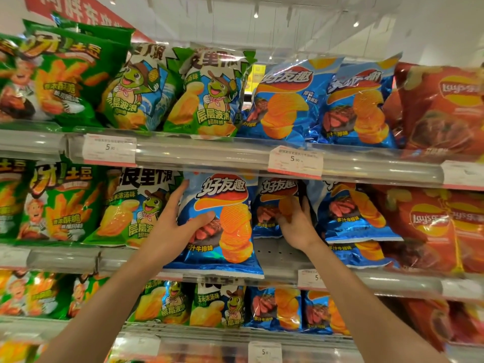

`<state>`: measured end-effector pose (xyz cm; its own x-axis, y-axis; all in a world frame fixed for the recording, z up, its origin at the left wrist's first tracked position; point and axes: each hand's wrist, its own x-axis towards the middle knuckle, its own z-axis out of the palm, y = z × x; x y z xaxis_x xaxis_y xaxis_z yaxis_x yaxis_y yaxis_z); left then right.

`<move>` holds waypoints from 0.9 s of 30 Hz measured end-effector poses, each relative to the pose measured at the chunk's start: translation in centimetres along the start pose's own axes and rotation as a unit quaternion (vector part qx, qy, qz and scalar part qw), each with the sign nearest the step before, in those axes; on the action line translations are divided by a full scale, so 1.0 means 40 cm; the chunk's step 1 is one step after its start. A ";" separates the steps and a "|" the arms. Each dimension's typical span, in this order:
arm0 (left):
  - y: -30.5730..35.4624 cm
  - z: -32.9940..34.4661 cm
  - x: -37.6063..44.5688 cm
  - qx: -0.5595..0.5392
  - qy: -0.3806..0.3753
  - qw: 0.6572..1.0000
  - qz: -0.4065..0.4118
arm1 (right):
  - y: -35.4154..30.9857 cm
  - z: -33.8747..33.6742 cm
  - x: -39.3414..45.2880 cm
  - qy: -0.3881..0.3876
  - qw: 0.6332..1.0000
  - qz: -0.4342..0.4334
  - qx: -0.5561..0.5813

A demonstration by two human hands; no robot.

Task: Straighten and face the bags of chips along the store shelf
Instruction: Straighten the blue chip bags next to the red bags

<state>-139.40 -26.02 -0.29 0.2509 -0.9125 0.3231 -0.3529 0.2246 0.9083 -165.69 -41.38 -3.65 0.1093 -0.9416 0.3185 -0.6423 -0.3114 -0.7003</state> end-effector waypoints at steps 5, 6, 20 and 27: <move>0.024 0.058 -0.015 0.012 -0.011 1.000 0.026 | -0.052 -0.050 -0.095 -0.008 0.994 -0.024 0.106; 0.034 0.081 -0.017 0.013 -0.015 0.999 0.027 | -0.063 -0.060 -0.123 -0.019 0.991 -0.011 0.134; 0.036 0.217 0.044 0.107 -0.006 0.983 0.149 | -0.132 -0.089 -0.202 0.013 0.949 0.039 0.312; -0.061 0.112 0.062 0.346 0.127 0.908 0.202 | -0.075 -0.004 -0.161 0.080 0.996 -0.002 0.050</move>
<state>-141.95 -30.36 -2.90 0.1448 -0.6755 0.7230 -0.9214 0.1742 0.3474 -164.58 -34.34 -3.48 -0.0156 -0.9108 0.4125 -0.5628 -0.3330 -0.7566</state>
